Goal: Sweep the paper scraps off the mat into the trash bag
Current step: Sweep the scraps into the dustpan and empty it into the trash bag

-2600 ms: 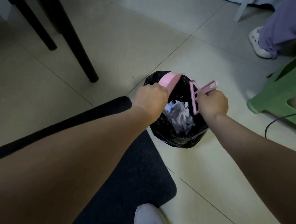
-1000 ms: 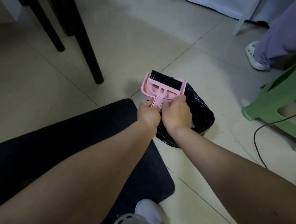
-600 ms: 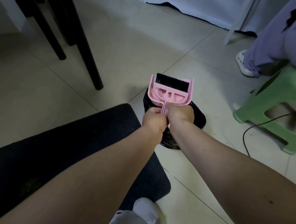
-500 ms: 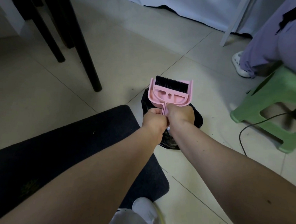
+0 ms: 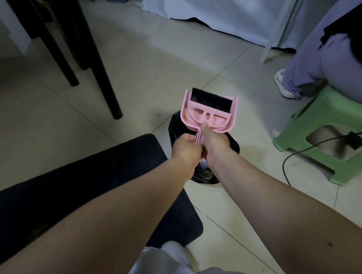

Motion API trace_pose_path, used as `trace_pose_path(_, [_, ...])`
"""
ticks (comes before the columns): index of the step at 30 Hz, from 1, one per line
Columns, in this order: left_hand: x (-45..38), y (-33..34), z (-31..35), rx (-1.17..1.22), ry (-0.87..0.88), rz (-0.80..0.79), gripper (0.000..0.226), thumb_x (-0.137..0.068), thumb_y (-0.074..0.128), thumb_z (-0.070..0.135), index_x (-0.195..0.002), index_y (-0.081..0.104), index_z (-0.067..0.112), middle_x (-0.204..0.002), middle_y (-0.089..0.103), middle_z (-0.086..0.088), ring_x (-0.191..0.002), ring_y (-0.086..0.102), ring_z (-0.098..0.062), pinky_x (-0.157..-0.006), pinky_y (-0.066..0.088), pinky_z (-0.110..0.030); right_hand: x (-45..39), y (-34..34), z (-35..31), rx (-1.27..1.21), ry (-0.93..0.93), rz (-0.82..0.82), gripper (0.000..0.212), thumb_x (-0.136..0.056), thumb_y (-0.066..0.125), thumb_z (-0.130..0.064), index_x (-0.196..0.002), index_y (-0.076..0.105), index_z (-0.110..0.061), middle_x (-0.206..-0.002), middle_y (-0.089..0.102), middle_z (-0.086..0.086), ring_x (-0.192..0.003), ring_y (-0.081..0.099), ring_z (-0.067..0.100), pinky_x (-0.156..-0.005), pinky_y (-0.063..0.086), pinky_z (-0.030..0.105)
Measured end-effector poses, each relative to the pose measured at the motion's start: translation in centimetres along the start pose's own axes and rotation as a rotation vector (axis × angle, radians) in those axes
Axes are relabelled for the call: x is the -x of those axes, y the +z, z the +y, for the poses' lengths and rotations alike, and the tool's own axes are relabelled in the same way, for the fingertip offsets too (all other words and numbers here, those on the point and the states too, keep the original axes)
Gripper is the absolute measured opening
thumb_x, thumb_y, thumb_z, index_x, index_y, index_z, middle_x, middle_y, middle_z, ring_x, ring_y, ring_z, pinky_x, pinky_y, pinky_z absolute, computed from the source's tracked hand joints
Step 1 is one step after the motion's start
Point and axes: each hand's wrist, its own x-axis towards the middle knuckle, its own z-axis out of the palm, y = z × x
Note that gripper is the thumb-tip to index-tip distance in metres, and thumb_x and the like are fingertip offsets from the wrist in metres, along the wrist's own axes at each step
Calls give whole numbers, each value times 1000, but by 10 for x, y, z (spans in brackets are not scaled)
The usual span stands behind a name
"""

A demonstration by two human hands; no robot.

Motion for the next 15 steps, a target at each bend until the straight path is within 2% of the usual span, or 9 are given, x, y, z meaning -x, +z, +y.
trace_pose_path(3, [4,5,2,-6,-8,-24,20,-86,53,1,-104,60,8,-88,65,-10,-70,59,-18,-73,54,-32,-2,-4,4,-34,-20,21,20,-86,62,-36,-80,64,-16,-83,71,3,-74,68,22,-65,54,30])
trace_pose_path(7, [6,9,5,-16,-36,-57,19,-89,49,0,-103,59,7,-84,63,-10,-61,56,-17,-63,54,-29,-6,-9,9,-6,-50,65,17,-81,63,-35,-74,63,-19,-79,71,5,-76,70,29,-79,58,46])
trace_pose_path(8, [7,10,6,-11,-49,-71,18,-90,48,0,-102,59,8,-80,61,-9,-60,55,-16,-63,54,-30,-6,-10,10,3,-56,68,16,-81,62,-34,-74,64,-20,-79,71,4,-76,70,29,-80,58,46])
trace_pose_path(12, [6,12,2,9,-102,-112,19,-91,45,1,-104,59,8,-74,58,-6,-61,53,-15,-80,54,-36,-13,-14,14,50,-87,37,18,-84,61,-33,-79,67,-16,-81,71,4,-78,69,27,-82,57,44])
trace_pose_path(15, [4,11,0,-38,-121,-125,26,-93,41,0,-109,58,11,-77,58,-6,-62,53,-15,-70,54,-31,-18,-13,17,98,-54,12,22,-91,55,-32,-83,66,-15,-80,69,3,-79,67,26,-83,56,41])
